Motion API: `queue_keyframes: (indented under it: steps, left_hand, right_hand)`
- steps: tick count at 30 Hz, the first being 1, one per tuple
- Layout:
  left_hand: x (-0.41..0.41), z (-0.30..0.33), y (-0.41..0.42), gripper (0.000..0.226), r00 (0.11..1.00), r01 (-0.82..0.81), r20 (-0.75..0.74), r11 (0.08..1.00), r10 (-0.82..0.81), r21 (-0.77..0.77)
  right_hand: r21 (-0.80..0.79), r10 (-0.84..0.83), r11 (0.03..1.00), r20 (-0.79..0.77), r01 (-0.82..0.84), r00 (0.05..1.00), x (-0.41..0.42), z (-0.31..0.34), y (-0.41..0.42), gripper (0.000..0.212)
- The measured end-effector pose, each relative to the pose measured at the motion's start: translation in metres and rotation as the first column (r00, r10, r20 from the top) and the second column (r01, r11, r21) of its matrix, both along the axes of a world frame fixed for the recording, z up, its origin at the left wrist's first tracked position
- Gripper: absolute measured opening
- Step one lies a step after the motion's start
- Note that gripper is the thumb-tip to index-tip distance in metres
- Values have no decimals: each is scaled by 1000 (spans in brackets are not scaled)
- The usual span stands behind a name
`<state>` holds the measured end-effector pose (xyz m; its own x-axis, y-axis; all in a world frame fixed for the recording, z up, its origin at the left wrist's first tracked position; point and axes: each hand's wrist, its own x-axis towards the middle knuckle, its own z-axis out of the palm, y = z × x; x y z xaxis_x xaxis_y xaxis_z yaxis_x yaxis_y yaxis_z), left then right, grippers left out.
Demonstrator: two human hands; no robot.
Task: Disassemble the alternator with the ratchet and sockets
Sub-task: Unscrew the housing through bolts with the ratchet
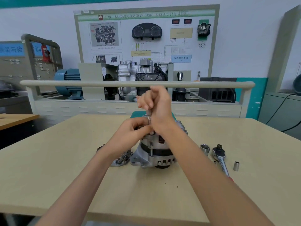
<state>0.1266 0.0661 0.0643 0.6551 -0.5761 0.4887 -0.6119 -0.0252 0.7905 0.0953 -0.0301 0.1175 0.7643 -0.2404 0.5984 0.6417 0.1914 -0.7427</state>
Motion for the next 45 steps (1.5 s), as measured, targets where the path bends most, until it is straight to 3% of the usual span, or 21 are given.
queue_keyframes:
  steps: [3, 5, 6, 9, 10, 11, 12, 14, 16, 17, 19, 21, 25, 27, 30, 31, 33, 36, 38, 42, 45]
  left_hand:
    - [-1, 0, 0, 11, 1000, -3, 2, 1000, 3, -3]
    - [0, 0, 1, 14, 1000, -13, -1, 1000, 13, -8]
    - [-1, 0, 2, 20, 1000, -22, 9, 1000, 22, -14]
    - [-1, 2, 1, 24, 993, -72, 91, 997, 75, -36]
    - [-2, 4, 1, 22, 991, -70, 111, 996, 75, -54]
    - [-2, 4, 0, 20, 989, -67, 124, 996, 74, -61]
    - [-2, 5, 0, 17, 988, -69, 135, 996, 76, -55]
    - [-2, 4, -1, 15, 989, -91, 119, 996, 93, -26]
    - [-4, 2, -1, 18, 995, -83, 52, 996, 84, -15]
    - [-4, 1, -2, 14, 998, -60, 31, 998, 60, -11]
    - [-3, -1, -2, 10, 999, -27, 19, 1000, 27, -12]
    - [-5, 0, 0, 13, 1000, -6, 23, 1000, 6, -17]
    - [-6, -1, 2, 16, 999, 2, 50, 1000, -2, -5]
    - [-6, 0, 3, 33, 998, -26, 61, 1000, 27, -16]
    - [-5, 2, 1, 42, 988, -88, 117, 994, 96, -71]
    - [-5, 3, 0, 41, 985, -100, 132, 993, 108, -70]
    - [-4, 2, -2, 35, 988, -104, 114, 994, 106, -27]
    - [-3, 0, 0, 38, 998, -49, 46, 998, 50, -26]
    - [-2, -1, 0, 20, 1000, 6, 19, 999, -5, -33]
    - [0, -2, 1, 14, 1000, 0, 3, 998, 0, -60]
    - [-4, 0, 1, 17, 1000, -2, 5, 999, 2, -39]
  right_hand:
    - [152, 148, 978, -3, -145, 989, 1, -1, -8, 59]
    - [-37, -122, 992, 58, 124, 991, -2, -8, 2, 52]
    - [-198, -347, 906, 163, 375, 924, -3, -15, 7, 46]
    - [-399, -741, 174, 549, 900, 386, -4, -37, 23, 26]
    - [-379, -774, 30, 576, 925, 262, -5, -40, 28, 21]
    - [-356, -799, 7, 560, 934, 219, -5, -40, 32, 18]
    - [-344, -812, 75, 524, 936, 258, -6, -37, 34, 18]
    - [-327, -751, 416, 403, 849, 523, -7, -25, 34, 27]
    - [-265, -487, 808, 204, 527, 849, -9, -10, 26, 36]
    - [-213, -323, 916, 108, 339, 940, -8, -4, 20, 38]
    - [-112, -27, 993, 12, 29, 1000, -4, 0, 7, 48]
    - [-28, 90, 996, 22, -89, 996, -3, 0, 0, 55]
    - [-68, -166, 983, 94, 172, 982, -5, -9, 8, 42]
    - [-243, -503, 783, 294, 572, 813, -9, -20, 18, 31]
    - [-455, -797, 45, 521, 890, 306, -6, -35, 28, 21]
    - [-503, -819, -60, 519, 862, 246, -5, -36, 28, 23]
    - [-520, -821, 79, 449, 850, 352, -5, -30, 24, 25]
    - [-320, -570, 719, 237, 617, 787, -4, -13, 13, 35]
    - [-101, -248, 962, 82, 255, 965, -2, -3, 5, 48]
    - [233, 230, 947, -5, -223, 973, 3, 2, -11, 64]
    - [54, -72, 996, 72, 68, 995, 0, -7, 1, 54]
